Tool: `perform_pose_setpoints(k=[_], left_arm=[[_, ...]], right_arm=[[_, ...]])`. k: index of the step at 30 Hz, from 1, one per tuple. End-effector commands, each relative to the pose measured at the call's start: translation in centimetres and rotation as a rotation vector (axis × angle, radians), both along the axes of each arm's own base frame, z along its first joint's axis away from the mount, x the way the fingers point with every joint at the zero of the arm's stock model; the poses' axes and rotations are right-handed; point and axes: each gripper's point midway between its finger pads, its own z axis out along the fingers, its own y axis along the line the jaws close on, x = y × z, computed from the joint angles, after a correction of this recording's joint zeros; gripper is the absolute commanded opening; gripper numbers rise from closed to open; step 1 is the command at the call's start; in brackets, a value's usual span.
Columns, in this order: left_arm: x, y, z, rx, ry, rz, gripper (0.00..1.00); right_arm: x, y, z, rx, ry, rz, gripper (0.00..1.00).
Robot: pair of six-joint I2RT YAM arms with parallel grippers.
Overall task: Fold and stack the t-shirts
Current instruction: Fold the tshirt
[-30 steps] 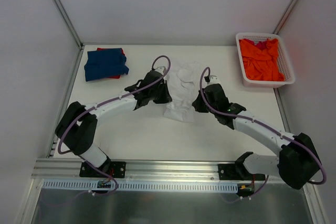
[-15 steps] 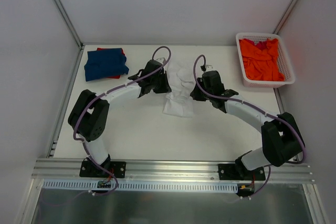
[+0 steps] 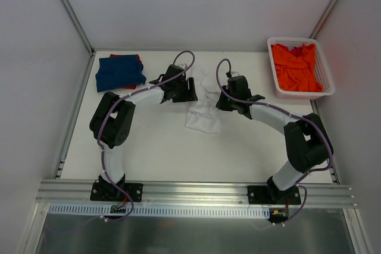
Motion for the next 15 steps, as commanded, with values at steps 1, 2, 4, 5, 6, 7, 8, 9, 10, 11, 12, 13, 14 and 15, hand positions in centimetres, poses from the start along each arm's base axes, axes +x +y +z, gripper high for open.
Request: perform_pose_setpoints(k=[1,2,4,5,6,7,8,9,10,11,12,13,14,15], left_arm=[[2.1,0.9,0.2,0.020,-0.029,0.022,0.65],[2.5,1.0,0.3,0.017,-0.035,0.025,0.78],[2.9,1.0,0.2,0.020,-0.036,0.025,0.92],[3.0,0.9,0.2,0.023,-0.040,0.023,0.98],[3.3,1.0,0.5,0.022,-0.046,0.025,0.99],[3.5,1.2,0.6,0.023,-0.051,0.031,0.99],[3.5,1.2,0.8,0.023,-0.054,0.030,0.99],[3.5,1.4,0.9,0.023,-0.054,0.034,0.99],[3.4,1.4,1.3,0.018,-0.058,0.034,0.99],[3.1,1.5,1.3,0.018,-0.052,0.032,0.99],[2.8,1.6,1.8,0.010,-0.056,0.038,0.99],[2.6,1.7,1.9,0.006,-0.053,0.042,0.99],[1.9,2.1,1.4,0.010,-0.037,0.046,0.99],[1.6,2.2,2.1,0.002,-0.045,0.050,0.99]], right_arm=[[1.2,0.2,0.6,0.002,-0.015,0.013,0.08],[1.3,0.2,0.6,0.004,-0.015,0.012,0.11],[1.4,0.1,0.2,0.000,-0.005,0.010,0.18],[1.5,0.0,0.1,0.002,-0.003,0.007,0.21],[1.6,0.0,0.3,0.004,-0.007,0.006,0.23],[1.7,0.0,0.3,0.001,-0.007,0.004,0.28],[1.8,-0.2,0.3,-0.005,-0.010,0.001,0.31],[1.9,-0.4,0.4,-0.004,-0.011,-0.004,0.36],[2.0,-0.5,0.5,-0.004,-0.014,-0.008,0.38],[2.3,-0.9,0.6,-0.011,-0.018,-0.018,0.41],[2.6,-1.1,1.1,-0.015,-0.022,-0.024,0.43],[3.1,-1.5,1.1,-0.016,-0.021,-0.036,0.43],[3.4,-1.6,1.3,-0.018,-0.020,-0.038,0.44],[3.9,-1.5,1.9,-0.018,-0.028,-0.040,0.44]])
